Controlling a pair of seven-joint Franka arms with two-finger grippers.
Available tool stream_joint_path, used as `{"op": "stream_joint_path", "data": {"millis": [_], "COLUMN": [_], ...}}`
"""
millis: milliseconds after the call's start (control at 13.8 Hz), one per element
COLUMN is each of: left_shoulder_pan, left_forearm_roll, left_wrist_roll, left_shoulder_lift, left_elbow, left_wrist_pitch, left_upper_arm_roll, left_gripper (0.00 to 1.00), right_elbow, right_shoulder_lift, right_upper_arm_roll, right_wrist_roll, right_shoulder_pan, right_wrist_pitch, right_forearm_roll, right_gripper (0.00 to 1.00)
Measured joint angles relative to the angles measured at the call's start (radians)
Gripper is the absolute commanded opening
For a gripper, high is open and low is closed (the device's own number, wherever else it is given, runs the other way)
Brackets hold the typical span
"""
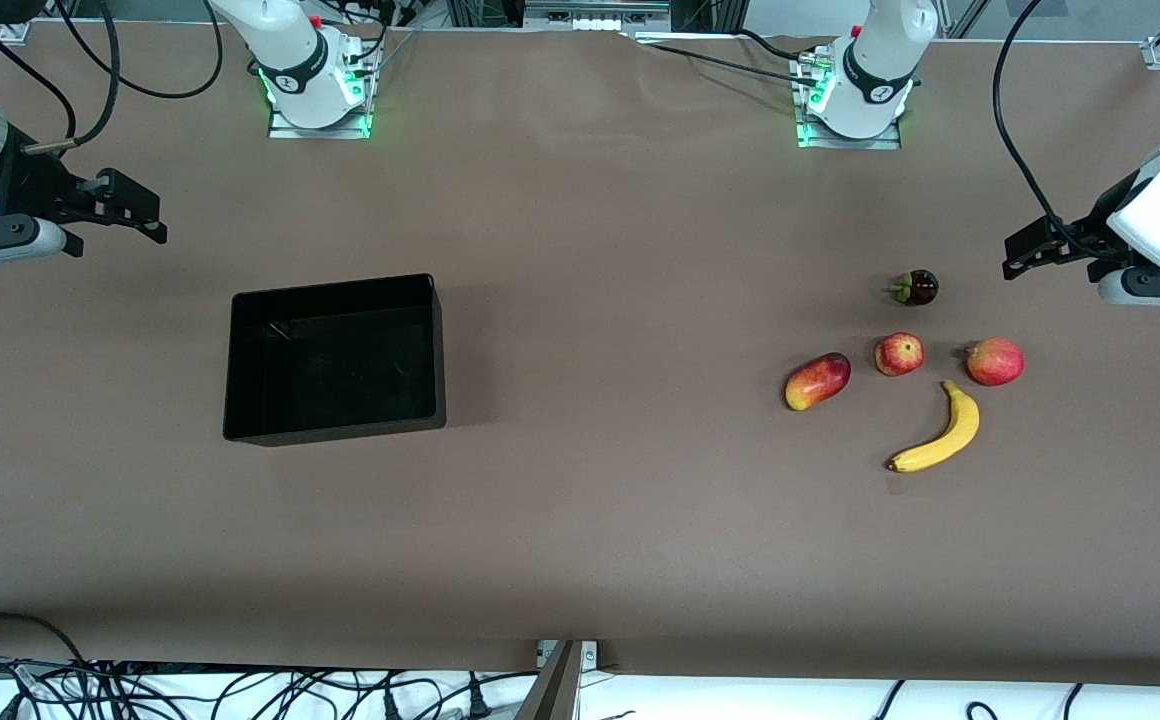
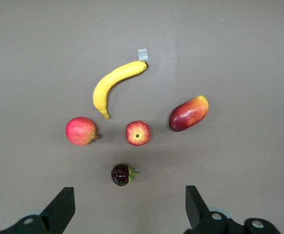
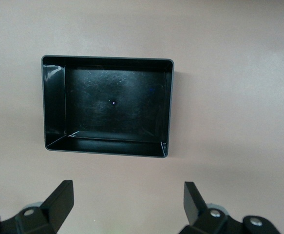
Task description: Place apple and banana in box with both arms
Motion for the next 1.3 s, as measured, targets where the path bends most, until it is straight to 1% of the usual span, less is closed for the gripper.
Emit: {"op": "stream_joint_path", "data": {"millis": [797, 1014, 1159, 1304], "left_shoulder_pan": [0.0, 0.0, 0.0, 0.0], "left_forearm_roll": [0.0, 0.0, 0.0, 0.0], "left_wrist_roll": [0.0, 0.0, 0.0, 0.0], "left_shoulder_lift": [0.0, 0.0, 0.0, 0.0], "left_elbow": [0.0, 0.0, 0.001, 0.001], "left_wrist_pitch": [-0.001, -0.001, -0.001, -0.001], "left_upper_arm_roll": [0.0, 0.0, 0.0, 0.0], "left_gripper": [1.0, 1.0, 1.0, 1.0], "right_elbow": [0.001, -0.003, -0.027, -0.086], "right_shoulder_lift": [0.002, 0.026, 0.062, 0.1], "right_upper_arm_roll": [-0.002, -0.004, -0.01, -0.016], "right_wrist_roll": [0.0, 0.0, 0.0, 0.0], "right_shoulder_pan": [0.0, 0.0, -0.002, -0.003], "right_wrist_pitch": [-0.001, 0.0, 0.043, 0.142], "right_forearm_roll": [-0.001, -0.009, -0.019, -0.027], "right_gripper": [1.0, 1.0, 1.0, 1.0]}}
